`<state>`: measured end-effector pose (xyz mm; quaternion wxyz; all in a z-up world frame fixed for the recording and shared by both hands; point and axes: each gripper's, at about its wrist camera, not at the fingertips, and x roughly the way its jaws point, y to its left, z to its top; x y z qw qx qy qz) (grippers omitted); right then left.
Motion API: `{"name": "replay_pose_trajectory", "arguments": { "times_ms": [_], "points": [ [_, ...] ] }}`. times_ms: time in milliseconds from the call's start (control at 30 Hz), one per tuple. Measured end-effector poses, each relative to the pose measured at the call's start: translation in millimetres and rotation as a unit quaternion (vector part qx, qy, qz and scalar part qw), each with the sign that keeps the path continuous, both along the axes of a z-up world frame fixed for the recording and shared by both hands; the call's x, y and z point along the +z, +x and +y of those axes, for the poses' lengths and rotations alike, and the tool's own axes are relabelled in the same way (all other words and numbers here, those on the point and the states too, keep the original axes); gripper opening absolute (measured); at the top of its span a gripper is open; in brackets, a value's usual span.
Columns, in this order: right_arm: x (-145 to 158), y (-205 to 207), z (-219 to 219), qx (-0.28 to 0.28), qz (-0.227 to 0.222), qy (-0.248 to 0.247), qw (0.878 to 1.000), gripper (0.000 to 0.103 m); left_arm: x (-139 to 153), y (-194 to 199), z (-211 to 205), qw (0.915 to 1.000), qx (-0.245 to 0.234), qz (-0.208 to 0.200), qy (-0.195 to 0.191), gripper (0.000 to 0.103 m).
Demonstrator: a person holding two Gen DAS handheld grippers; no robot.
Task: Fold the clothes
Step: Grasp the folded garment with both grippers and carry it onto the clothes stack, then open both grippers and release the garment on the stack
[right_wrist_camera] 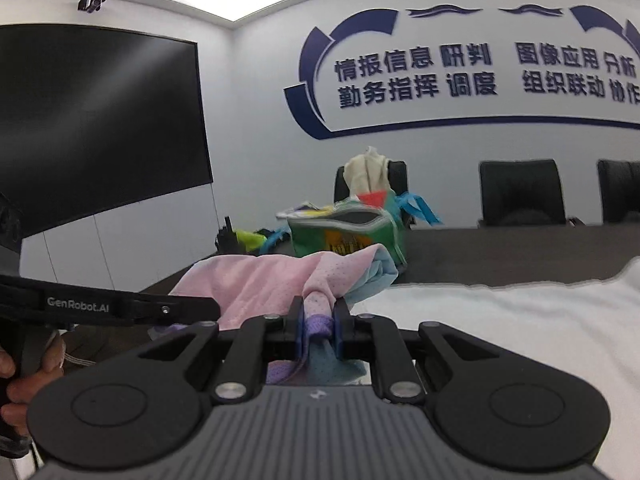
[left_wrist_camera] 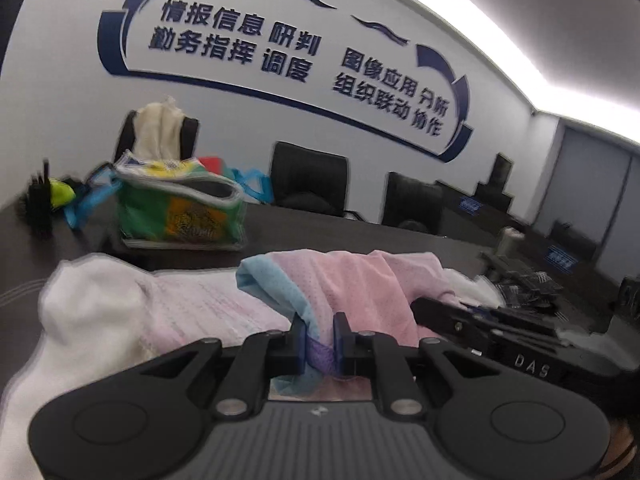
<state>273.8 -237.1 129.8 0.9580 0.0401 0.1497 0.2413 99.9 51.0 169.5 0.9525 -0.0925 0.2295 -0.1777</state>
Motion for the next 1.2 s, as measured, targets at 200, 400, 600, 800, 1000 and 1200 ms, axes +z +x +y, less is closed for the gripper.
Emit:
{"name": "replay_pose_trajectory", "arguments": {
  "times_ms": [200, 400, 600, 800, 1000, 1200],
  "points": [
    [-8.5, 93.5, 56.3, 0.013, 0.038, -0.014, 0.999, 0.013, -13.2, 81.0, 46.8, 0.9989, 0.027, 0.036, -0.007, 0.012],
    [-55.4, 150.2, 85.7, 0.002, 0.079, -0.044, 0.996, 0.013, -74.4, 136.4, 67.4, 0.9958, 0.043, 0.080, -0.010, 0.018],
    [-92.0, 156.9, 73.6, -0.032, 0.081, -0.071, 0.994, 0.051, -82.4, 120.5, 80.9, 0.9973, 0.027, 0.068, -0.006, 0.045],
    [-57.8, 156.8, 80.2, -0.040, -0.006, -0.060, 0.997, 0.035, -49.2, 116.3, 44.5, 0.9921, 0.083, -0.037, 0.087, 0.042],
    [-99.7, 196.6, 120.4, -0.040, 0.031, -0.099, 0.994, 0.026, -107.4, 145.2, 20.0, 0.9892, 0.104, 0.031, 0.098, 0.013],
    [-88.3, 162.8, 103.2, -0.058, -0.001, -0.072, 0.996, 0.028, -69.3, 96.9, 33.0, 0.9908, 0.106, 0.005, 0.084, 0.022]
  ]
}}
